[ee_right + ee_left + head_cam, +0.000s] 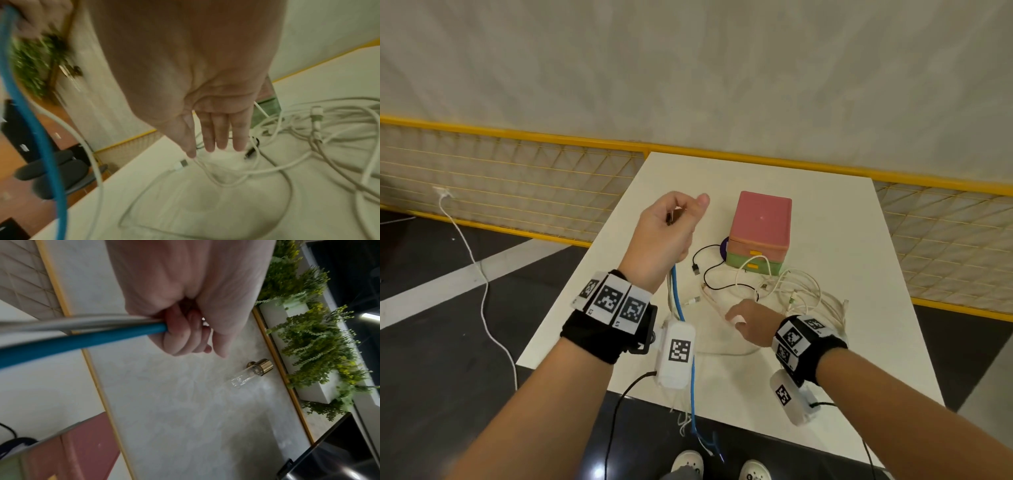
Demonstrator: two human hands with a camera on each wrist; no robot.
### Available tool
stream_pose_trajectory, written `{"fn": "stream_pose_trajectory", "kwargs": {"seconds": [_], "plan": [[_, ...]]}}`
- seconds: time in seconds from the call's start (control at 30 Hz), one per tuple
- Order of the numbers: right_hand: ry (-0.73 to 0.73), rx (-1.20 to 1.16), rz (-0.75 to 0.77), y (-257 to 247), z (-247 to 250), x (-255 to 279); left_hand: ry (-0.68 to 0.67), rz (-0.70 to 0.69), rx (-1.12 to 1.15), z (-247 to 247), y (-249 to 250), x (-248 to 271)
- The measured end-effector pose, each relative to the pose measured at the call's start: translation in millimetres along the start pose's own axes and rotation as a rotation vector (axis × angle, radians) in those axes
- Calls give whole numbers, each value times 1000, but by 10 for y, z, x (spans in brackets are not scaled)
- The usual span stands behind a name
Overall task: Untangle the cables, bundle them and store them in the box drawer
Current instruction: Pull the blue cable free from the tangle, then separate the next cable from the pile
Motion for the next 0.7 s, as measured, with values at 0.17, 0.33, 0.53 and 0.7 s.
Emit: {"fn": "stream_pose_trajectory", "kwargs": {"seconds": [0.17, 0.33, 0.53, 0.7], "plan": [[-79, 25, -68, 80, -88, -402, 49, 52, 1, 58, -160, -58], [-53, -60, -53, 24, -79, -555, 84, 77, 56, 108, -274, -131], [96, -327, -21, -36, 43, -644, 86, 97, 77, 140, -383, -179], [300, -797, -21, 35, 154, -562, 101, 117, 86, 182, -460, -195]]}}
Point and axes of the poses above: each hand's wrist, its own x-axis away from the middle knuckle, its own z-axis out of the back of the hand, y = z × x, the point moved 6 cm from there along -x, towards the middle knuckle, and after that the axes turned 15 degrees about -y, right-handed, at the moved point
